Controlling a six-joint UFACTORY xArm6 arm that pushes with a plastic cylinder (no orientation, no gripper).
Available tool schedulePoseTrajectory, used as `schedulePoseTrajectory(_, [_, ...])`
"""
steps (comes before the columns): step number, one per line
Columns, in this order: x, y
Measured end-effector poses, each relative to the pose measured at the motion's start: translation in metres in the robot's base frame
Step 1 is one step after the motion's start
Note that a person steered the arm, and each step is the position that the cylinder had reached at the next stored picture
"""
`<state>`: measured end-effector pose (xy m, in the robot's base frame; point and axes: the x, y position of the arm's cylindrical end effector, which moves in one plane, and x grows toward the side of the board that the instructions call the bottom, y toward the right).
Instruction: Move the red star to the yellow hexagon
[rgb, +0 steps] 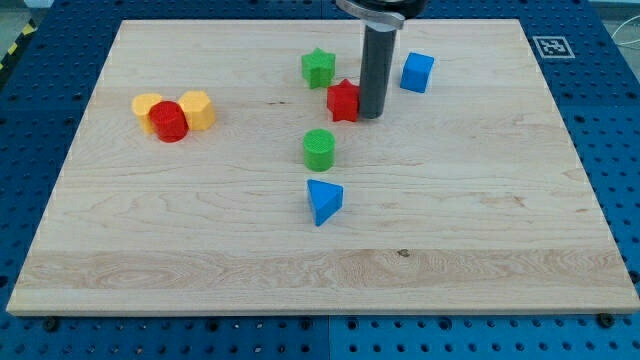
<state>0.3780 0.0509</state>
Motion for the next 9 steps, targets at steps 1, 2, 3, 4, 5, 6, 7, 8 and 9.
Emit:
schedulePoseTrajectory(1, [0.000,-0.018])
schedulePoseTrajectory(2, [0.000,-0.022])
schedulePoseTrajectory(3, [-0.024,-0.009])
schedulePoseTrajectory(4, [-0.043,-0.002])
schedulePoseTrajectory(5, [-0.037,-0.015])
schedulePoseTrajectory(6, [-0.018,-0.044])
schedulePoseTrajectory(7, [0.003,-0.067])
schedulePoseTrajectory(8, [0.017,-0.088])
schedulePoseTrajectory(9, [0.023,-0.096])
